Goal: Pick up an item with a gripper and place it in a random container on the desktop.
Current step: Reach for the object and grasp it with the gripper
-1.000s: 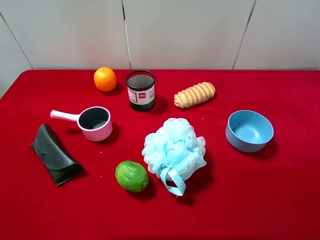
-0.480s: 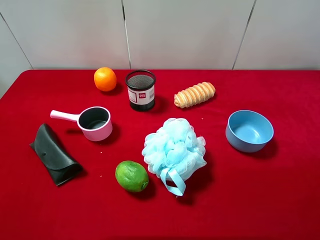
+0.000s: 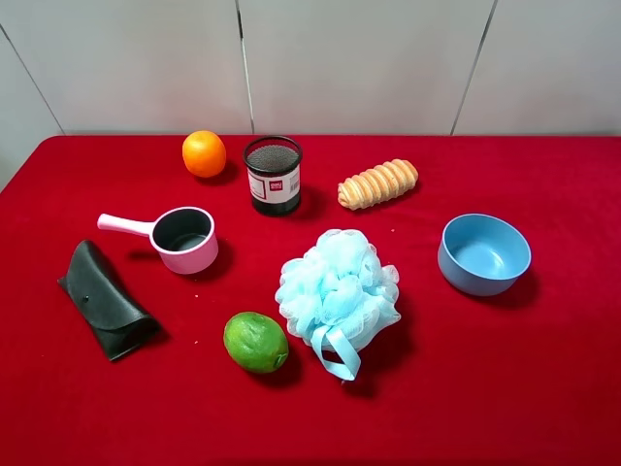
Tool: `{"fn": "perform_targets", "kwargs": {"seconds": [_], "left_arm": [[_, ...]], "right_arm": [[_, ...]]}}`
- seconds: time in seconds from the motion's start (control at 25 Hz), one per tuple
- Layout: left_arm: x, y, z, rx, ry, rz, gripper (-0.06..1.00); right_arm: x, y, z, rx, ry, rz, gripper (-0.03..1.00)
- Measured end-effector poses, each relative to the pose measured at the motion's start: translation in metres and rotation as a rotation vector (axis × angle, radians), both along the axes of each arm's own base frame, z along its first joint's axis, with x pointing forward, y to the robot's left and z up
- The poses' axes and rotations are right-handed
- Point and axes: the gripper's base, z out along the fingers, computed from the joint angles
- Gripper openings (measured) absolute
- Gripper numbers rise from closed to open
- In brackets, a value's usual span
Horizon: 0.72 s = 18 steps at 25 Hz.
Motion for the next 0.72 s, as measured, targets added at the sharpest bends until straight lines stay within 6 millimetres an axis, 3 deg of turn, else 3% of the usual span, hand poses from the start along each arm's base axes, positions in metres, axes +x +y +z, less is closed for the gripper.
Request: {"fn": "perform_targets", "kwargs": {"seconds": [0.24, 0.72], "left_arm": [[0.000, 0.000, 0.000, 0.000, 0.000, 0.000, 0.99], [0.000, 0.000, 0.000, 0.000, 0.000, 0.000, 0.99]], "right_arm": [[0.027, 0.005, 0.011, -0.012, 0.050, 0.047, 0.69], [0.071, 0.016, 0.008, -0.026, 0.142, 0.143, 0.69]]}}
